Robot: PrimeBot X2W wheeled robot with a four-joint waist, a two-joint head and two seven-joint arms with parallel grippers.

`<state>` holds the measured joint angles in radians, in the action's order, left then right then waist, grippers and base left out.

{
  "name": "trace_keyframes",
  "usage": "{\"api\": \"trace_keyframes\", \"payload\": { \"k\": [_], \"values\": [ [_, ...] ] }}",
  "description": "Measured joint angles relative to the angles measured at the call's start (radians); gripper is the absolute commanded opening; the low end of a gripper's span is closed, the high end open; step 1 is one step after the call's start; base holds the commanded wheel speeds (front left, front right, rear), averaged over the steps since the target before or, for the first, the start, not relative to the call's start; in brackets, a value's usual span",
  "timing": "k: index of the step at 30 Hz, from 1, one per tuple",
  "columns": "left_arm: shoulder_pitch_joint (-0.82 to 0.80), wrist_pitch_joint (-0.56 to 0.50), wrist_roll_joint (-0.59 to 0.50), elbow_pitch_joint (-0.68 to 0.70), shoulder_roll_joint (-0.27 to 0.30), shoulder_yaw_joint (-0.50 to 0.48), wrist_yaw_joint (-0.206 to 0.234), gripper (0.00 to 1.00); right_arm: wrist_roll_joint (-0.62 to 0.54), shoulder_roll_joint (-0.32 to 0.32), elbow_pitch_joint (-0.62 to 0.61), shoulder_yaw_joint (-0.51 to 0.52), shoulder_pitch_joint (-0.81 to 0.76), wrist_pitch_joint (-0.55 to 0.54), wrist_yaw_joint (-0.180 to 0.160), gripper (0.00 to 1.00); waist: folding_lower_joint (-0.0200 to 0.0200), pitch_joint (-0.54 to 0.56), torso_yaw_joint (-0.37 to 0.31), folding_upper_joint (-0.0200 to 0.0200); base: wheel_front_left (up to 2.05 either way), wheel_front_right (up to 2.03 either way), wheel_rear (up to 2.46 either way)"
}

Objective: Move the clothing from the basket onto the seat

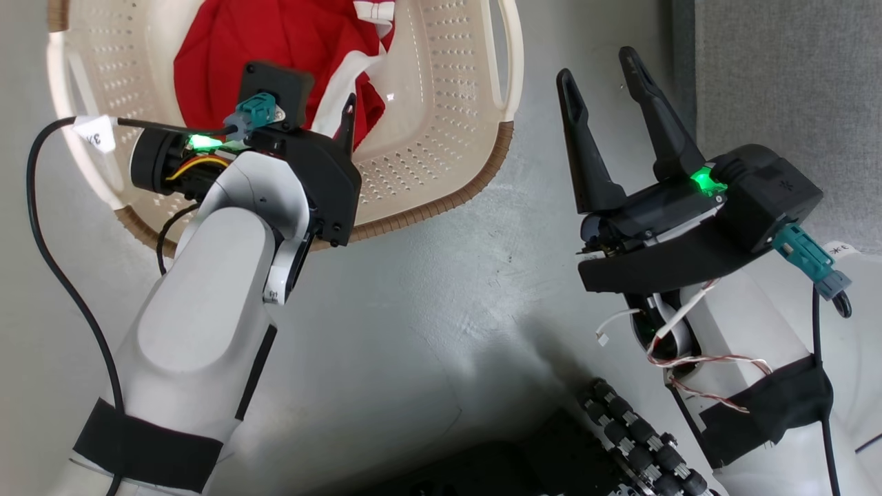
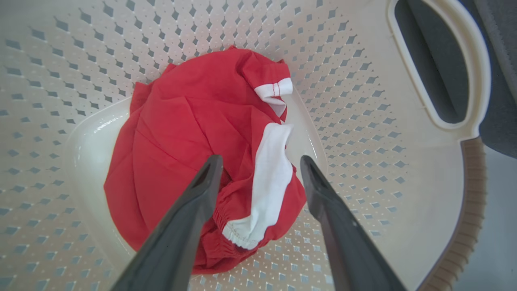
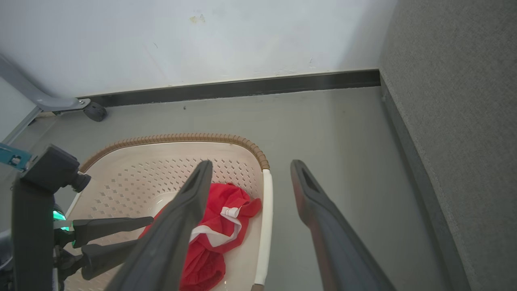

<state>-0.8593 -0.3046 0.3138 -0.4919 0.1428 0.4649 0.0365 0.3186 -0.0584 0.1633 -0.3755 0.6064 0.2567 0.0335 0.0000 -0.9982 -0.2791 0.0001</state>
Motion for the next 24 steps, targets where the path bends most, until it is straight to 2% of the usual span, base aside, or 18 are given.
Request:
{"api": "trace_keyframes", "payload": {
  "k": [7, 24],
  "values": [
    [-0.007, -0.029, 0.0, -0.004, 0.015, 0.001, 0.0, 1.0, 0.018, 0.0, 0.0, -0.024, 0.014, 0.0, -0.016, 1.0, 0.0, -0.025, -0.016, 0.0, 0.0, 0.0, 0.0],
    [-0.041, -0.073, -0.009, -0.015, 0.054, -0.004, 0.008, 1.0, 0.046, 0.001, 0.003, -0.035, 0.02, 0.0, -0.026, 1.0, 0.0, -0.075, -0.05, 0.0, 0.0, 0.0, 0.0]
  ]
}}
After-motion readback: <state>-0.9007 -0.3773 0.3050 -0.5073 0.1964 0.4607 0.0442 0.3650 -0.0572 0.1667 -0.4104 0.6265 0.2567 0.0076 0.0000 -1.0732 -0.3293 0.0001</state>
